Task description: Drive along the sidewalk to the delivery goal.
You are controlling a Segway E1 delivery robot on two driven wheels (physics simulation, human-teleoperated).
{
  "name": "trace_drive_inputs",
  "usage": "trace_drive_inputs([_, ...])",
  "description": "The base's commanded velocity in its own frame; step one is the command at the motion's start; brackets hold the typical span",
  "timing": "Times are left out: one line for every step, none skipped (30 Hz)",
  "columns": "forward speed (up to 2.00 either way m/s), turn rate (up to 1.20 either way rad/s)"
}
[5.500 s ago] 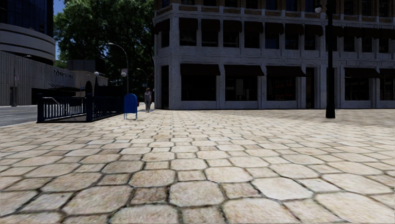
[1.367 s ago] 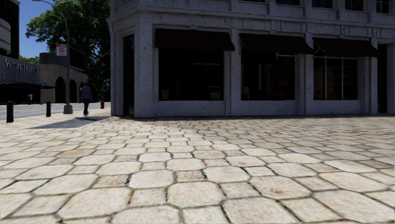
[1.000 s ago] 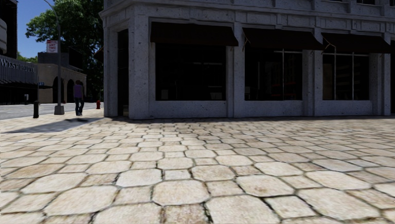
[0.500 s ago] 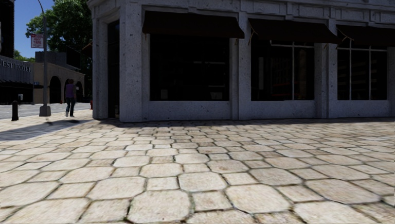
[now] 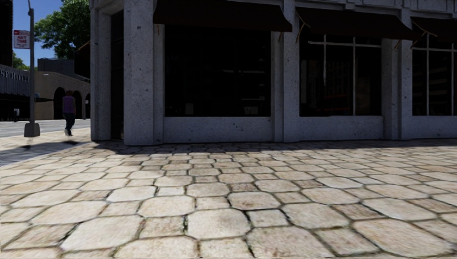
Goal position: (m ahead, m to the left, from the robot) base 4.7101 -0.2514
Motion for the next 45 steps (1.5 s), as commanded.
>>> trace_drive_inputs([2.00,0.00])
trace_drive_inputs([2.00,0.00])
trace_drive_inputs([2.00,0.00])
trace_drive_inputs([2.00,0.00])
trace_drive_inputs([2.00,0.00])
trace_drive_inputs([2.00,0.00])
trace_drive_inputs([2.00,0.00])
trace_drive_inputs([2.00,0.00])
trace_drive_inputs([2.00,0.00])
trace_drive_inputs([2.00,0.00])
trace_drive_inputs([2.00,0.00])
trace_drive_inputs([2.00,0.00])
trace_drive_inputs([2.00,0.00])
trace_drive_inputs([2.00,0.00])
trace_drive_inputs([2.00,0.00])
trace_drive_inputs([2.00,0.00])
trace_drive_inputs([2.00,0.00])
trace_drive_inputs([2.00,0.00])
trace_drive_inputs([2.00,0.00])
trace_drive_inputs([2.00,0.00])
trace_drive_inputs([2.00,0.00])
trace_drive_inputs([2.00,0.11])
trace_drive_inputs([2.00,0.20])
trace_drive_inputs([2.00,0.24])
trace_drive_inputs([2.00,0.24])
trace_drive_inputs([2.00,0.24])
trace_drive_inputs([2.00,0.25])
trace_drive_inputs([2.00,0.25])
trace_drive_inputs([2.00,0.25])
trace_drive_inputs([1.99,0.21])
trace_drive_inputs([1.90,0.05])
trace_drive_inputs([1.81,0.00])
trace_drive_inputs([1.81,0.00])
trace_drive_inputs([1.75,0.00])
trace_drive_inputs([1.62,0.00])
trace_drive_inputs([1.52,0.00])
trace_drive_inputs([1.52,0.00])
trace_drive_inputs([1.47,0.00])
trace_drive_inputs([1.46,0.00])
trace_drive_inputs([1.44,0.01])
trace_drive_inputs([1.41,0.13])
trace_drive_inputs([1.41,0.13])
trace_drive_inputs([1.39,0.19])
trace_drive_inputs([1.39,0.25])
trace_drive_inputs([1.39,0.27])
